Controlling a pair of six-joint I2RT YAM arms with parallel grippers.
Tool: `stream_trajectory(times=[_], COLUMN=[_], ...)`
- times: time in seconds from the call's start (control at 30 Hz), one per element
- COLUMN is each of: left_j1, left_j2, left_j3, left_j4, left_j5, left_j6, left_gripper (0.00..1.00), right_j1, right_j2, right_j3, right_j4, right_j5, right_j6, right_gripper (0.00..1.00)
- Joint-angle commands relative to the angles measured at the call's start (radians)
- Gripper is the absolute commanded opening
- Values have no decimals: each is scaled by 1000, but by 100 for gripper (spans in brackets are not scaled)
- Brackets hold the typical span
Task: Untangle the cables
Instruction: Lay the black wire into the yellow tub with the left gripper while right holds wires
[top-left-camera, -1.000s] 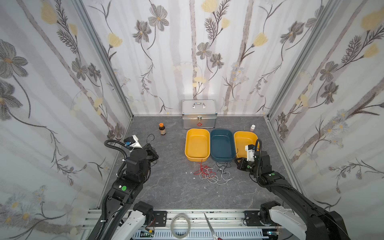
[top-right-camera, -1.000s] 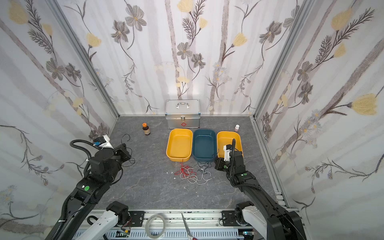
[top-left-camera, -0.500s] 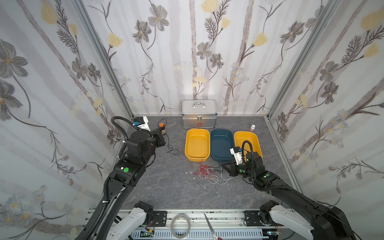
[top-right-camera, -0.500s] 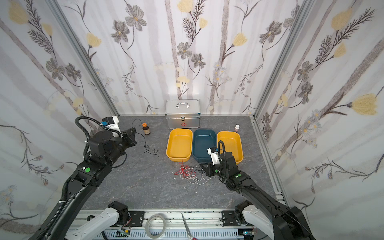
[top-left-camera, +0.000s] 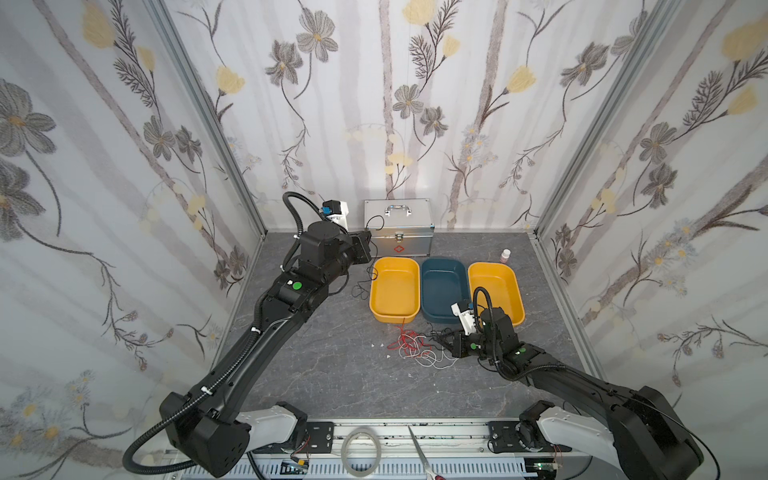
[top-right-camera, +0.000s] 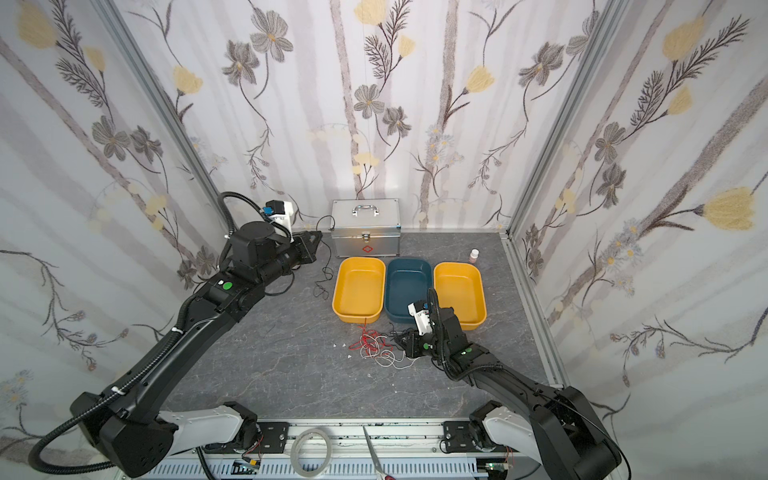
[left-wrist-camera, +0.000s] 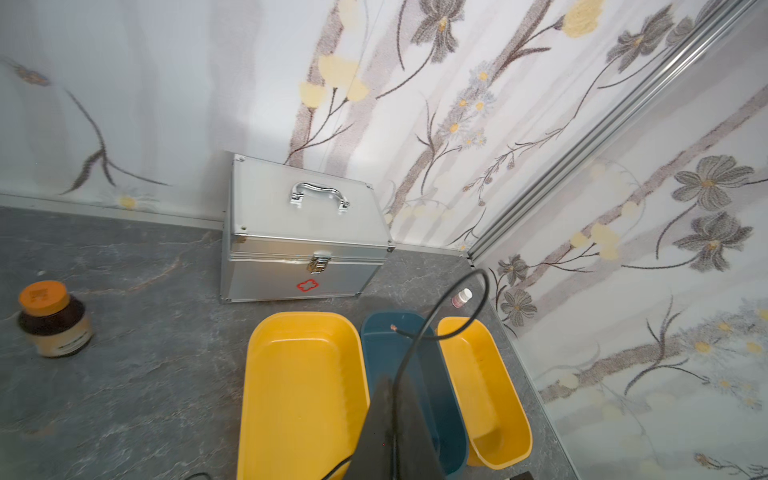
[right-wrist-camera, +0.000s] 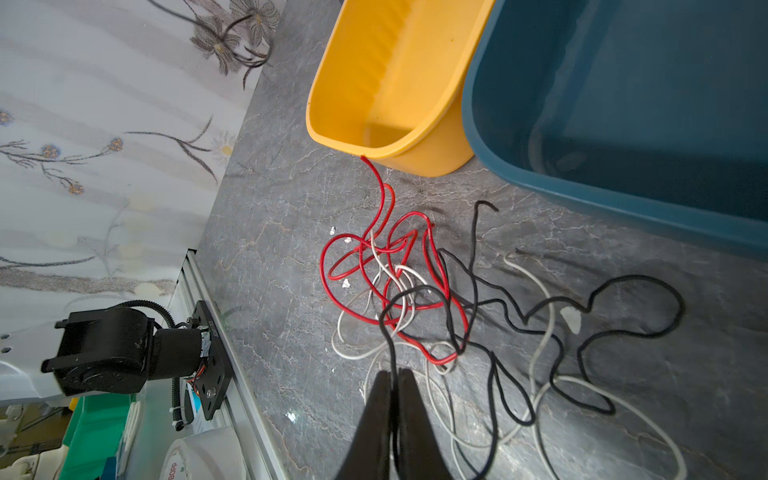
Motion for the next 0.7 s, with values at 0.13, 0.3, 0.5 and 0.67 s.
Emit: stream_trajectory(times=[0.13, 0.3, 0.5, 0.67], left_j1=[-7, -8, -7, -8], left_j2=[151, 234, 271, 336], left_j3=[46, 59, 47, 37], left_j4=[96, 121, 107, 100], left_j5=[8, 19, -13, 42], left_j6=[-2, -20, -9, -36], left_gripper=[0, 0, 0, 0], right_j1=[2, 2, 2, 2], right_j2=[-33, -74, -82, -54], right_j3=[-18, -31, -39, -24], right_j4=[30, 0, 5, 12], right_j5=[21, 49, 60, 51], right_j6=[5, -1, 1, -1], right_gripper=[9, 9, 9, 9])
